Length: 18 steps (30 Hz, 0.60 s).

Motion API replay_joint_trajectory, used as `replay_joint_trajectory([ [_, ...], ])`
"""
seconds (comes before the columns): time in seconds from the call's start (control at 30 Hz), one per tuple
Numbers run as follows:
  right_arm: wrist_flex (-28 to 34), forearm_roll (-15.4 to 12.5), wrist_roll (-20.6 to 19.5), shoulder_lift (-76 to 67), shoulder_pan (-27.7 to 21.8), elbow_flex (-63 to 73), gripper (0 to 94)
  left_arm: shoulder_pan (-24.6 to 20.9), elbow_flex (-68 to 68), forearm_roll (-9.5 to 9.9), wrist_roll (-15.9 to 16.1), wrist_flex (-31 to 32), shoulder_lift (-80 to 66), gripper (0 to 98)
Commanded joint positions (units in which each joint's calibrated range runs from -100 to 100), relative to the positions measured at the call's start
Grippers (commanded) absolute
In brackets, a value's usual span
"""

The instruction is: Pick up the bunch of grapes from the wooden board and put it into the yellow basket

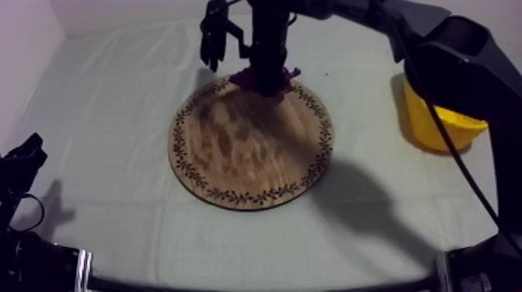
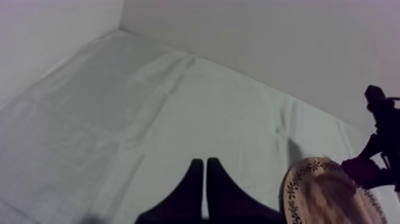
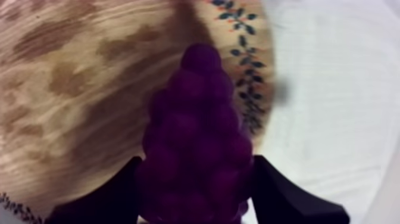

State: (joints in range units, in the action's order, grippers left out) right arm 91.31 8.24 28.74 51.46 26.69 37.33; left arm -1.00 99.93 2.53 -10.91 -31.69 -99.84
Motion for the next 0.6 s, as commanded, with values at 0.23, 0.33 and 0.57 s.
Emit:
replay_joint_trajectory([
  [0.23,2.13,-0.68,1.04,-13.46,0.16,-3.83,30.6,0.02,-0.04,-0.01,-0.01,0.00,0.02,0.0],
  [0.33,3.11,-0.72,1.02,-17.05,0.22,-4.27,30.9,0.02,-0.04,-0.01,-0.01,0.00,0.02,0.0],
  [0.57,4.86,-0.64,-0.72,-23.08,0.44,-3.24,31.7,0.02,-0.04,-0.01,-0.01,0.00,0.02,0.0],
])
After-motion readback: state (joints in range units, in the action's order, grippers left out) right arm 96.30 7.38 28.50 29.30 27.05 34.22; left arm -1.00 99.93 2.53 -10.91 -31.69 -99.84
